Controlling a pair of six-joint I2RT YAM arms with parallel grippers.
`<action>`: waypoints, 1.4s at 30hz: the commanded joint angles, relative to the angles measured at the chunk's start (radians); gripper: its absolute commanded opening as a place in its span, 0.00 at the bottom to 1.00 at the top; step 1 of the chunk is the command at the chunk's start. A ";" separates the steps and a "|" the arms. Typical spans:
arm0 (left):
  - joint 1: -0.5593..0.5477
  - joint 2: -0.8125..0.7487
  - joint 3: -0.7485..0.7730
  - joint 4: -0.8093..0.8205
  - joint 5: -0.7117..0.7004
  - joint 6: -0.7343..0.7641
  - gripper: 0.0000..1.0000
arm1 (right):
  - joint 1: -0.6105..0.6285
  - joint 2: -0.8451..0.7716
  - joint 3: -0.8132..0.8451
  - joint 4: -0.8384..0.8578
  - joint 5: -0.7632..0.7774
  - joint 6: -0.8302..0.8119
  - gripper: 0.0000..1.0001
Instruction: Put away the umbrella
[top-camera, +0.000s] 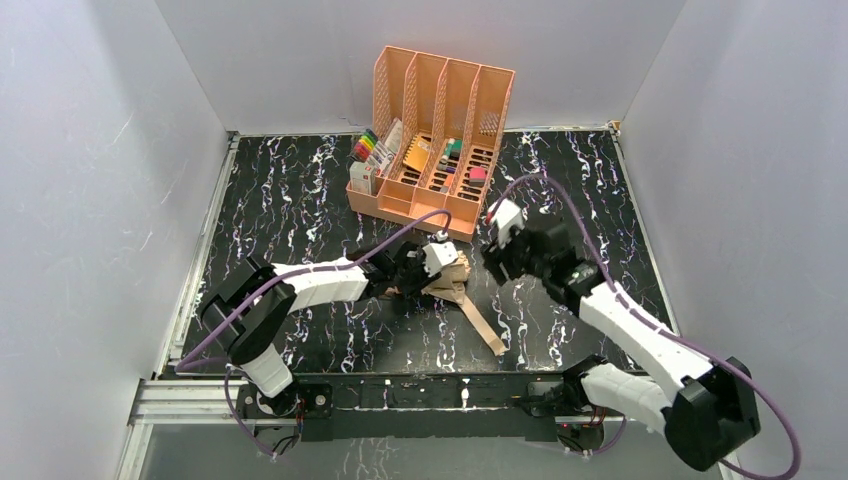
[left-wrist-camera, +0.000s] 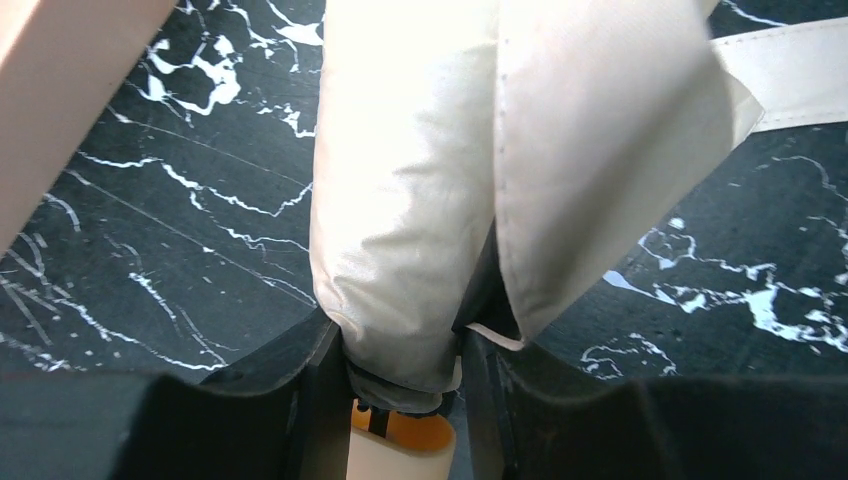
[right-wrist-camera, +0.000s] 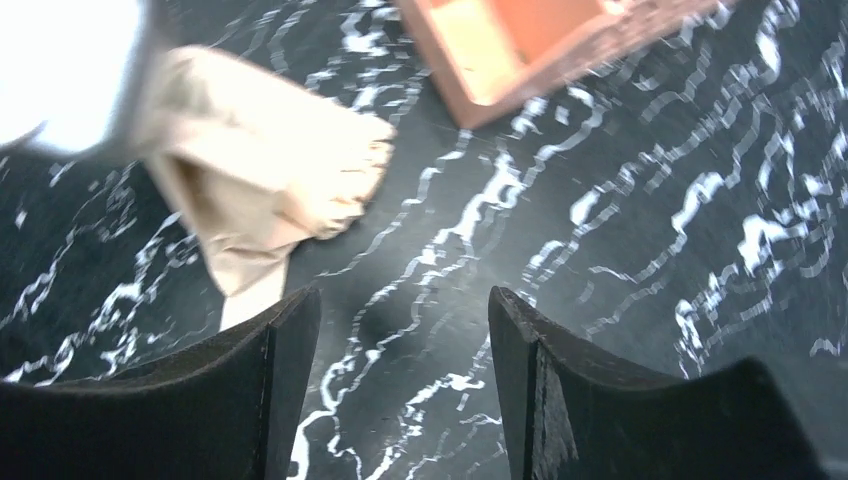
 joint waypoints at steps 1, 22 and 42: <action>-0.037 0.027 -0.063 -0.051 -0.219 0.055 0.00 | -0.161 0.090 0.134 -0.066 -0.160 0.117 0.71; -0.262 0.135 -0.214 0.299 -0.668 0.321 0.00 | -0.177 0.667 0.574 -0.286 -0.647 -0.271 0.86; -0.302 0.128 -0.273 0.432 -0.692 0.409 0.00 | -0.074 0.944 0.694 -0.428 -0.545 -0.445 0.91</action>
